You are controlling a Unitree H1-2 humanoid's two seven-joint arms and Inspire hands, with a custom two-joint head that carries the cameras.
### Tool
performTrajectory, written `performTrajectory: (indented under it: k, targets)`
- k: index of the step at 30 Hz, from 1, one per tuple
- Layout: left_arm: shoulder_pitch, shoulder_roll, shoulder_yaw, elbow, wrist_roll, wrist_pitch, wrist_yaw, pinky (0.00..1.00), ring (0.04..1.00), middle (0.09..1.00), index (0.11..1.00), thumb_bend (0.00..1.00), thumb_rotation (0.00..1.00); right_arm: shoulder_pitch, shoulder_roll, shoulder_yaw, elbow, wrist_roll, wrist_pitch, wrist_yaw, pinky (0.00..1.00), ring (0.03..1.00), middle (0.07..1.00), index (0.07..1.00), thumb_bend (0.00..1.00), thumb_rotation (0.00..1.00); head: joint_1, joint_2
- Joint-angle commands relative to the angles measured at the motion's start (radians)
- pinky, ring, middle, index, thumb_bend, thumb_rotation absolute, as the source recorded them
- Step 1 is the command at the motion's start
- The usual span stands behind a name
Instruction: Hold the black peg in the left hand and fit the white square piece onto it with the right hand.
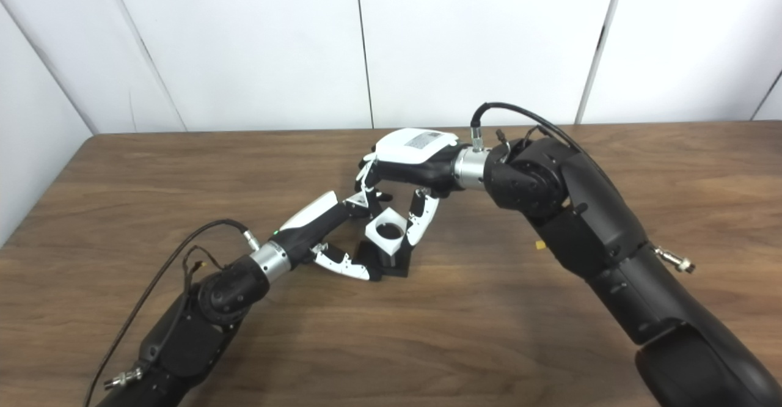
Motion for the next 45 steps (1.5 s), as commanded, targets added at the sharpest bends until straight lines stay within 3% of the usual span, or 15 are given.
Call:
performTrajectory:
  k: [1, 23, 37, 39, 40, 43, 45]
  targets:
    - [0.012, 0.006, -0.016, 0.007, 0.018, 0.036, -0.031, 0.95, 1.0, 0.947, 0.491, 0.52, 0.08, -0.053, -0.005, -0.012, -0.011, 0.002, -0.005, -0.017, 1.0, 0.935, 0.82, 0.479, 0.52, 0.14, 0.003, 0.001]
    - [0.018, -0.002, -0.018, -0.005, 0.02, 0.044, -0.025, 0.94, 1.0, 0.947, 0.491, 0.52, 0.08, -0.02, 0.043, -0.028, 0.115, -0.011, 0.016, -0.116, 1.0, 0.937, 0.822, 0.48, 0.52, 0.14, 0.027, 0.003]
    - [0.014, 0.004, -0.017, -0.012, 0.019, 0.054, -0.028, 0.94, 1.0, 0.948, 0.491, 0.52, 0.08, -0.018, 0.03, -0.011, 0.137, -0.023, 0.016, -0.107, 0.99, 0.936, 0.835, 0.489, 0.52, 0.14, 0.026, 0.006]
    - [0.012, 0.006, -0.017, -0.009, 0.02, 0.05, -0.027, 0.93, 1.0, 0.946, 0.491, 0.52, 0.08, -0.023, 0.02, -0.008, 0.123, -0.026, 0.028, -0.084, 0.99, 0.944, 0.869, 0.699, 0.77, 0.26, 0.019, 0.005]
    - [0.012, 0.007, -0.017, -0.007, 0.02, 0.048, -0.027, 0.93, 1.0, 0.946, 0.491, 0.52, 0.08, -0.022, 0.015, -0.01, 0.111, -0.022, 0.041, -0.07, 0.98, 0.947, 0.89, 0.78, 0.83, 0.3, 0.017, 0.004]
    - [0.013, 0.008, -0.014, -0.005, 0.017, 0.047, -0.027, 0.94, 1.0, 0.946, 0.491, 0.52, 0.08, -0.017, 0.0, -0.022, 0.083, -0.013, 0.062, -0.049, 0.97, 0.959, 0.948, 0.963, 0.96, 0.37, 0.013, 0.003]
    - [0.014, 0.009, -0.012, -0.003, 0.013, 0.047, -0.027, 0.95, 1.0, 0.944, 0.491, 0.52, 0.08, -0.012, -0.012, -0.031, 0.066, -0.008, 0.07, -0.046, 0.97, 0.964, 0.964, 0.991, 0.98, 0.38, 0.01, 0.004]
